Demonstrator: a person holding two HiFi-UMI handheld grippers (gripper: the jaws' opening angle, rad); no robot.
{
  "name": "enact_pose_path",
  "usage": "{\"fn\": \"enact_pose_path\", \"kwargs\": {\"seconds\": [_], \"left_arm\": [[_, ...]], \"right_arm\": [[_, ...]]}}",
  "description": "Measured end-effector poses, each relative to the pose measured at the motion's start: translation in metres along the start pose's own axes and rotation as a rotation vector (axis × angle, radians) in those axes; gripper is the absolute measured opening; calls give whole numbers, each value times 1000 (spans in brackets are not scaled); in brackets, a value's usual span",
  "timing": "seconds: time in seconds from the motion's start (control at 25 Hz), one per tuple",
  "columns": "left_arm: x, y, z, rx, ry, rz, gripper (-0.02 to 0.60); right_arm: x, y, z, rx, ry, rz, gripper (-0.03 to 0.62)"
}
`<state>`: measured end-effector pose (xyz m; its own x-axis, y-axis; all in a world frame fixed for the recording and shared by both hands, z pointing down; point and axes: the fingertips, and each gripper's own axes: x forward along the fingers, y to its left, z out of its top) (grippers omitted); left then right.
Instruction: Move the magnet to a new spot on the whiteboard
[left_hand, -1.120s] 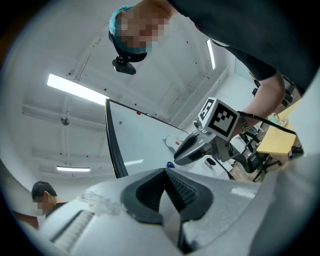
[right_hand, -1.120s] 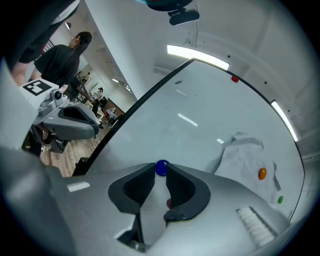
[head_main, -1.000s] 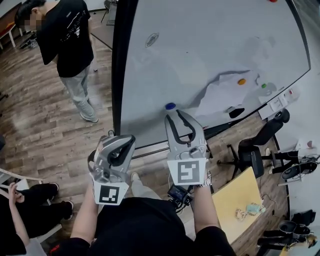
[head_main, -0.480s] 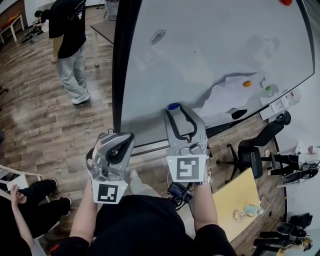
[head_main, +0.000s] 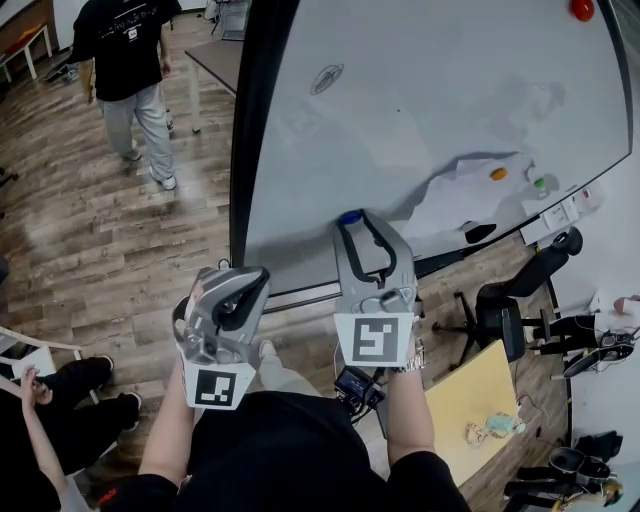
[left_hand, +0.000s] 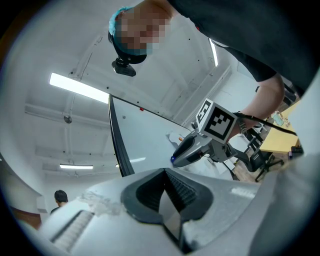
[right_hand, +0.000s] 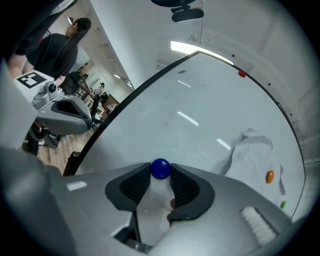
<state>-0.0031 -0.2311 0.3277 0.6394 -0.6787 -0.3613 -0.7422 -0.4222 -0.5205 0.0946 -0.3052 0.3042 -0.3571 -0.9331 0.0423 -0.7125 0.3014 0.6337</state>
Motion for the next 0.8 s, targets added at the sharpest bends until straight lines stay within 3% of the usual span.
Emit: {"fn": "enact_pose_path", "kwargs": {"seconds": [0.8], "left_arm": [[-5, 1, -1, -1, 6, -3, 2]], "right_arm": [[0, -1, 2, 4, 7, -13, 126]]}}
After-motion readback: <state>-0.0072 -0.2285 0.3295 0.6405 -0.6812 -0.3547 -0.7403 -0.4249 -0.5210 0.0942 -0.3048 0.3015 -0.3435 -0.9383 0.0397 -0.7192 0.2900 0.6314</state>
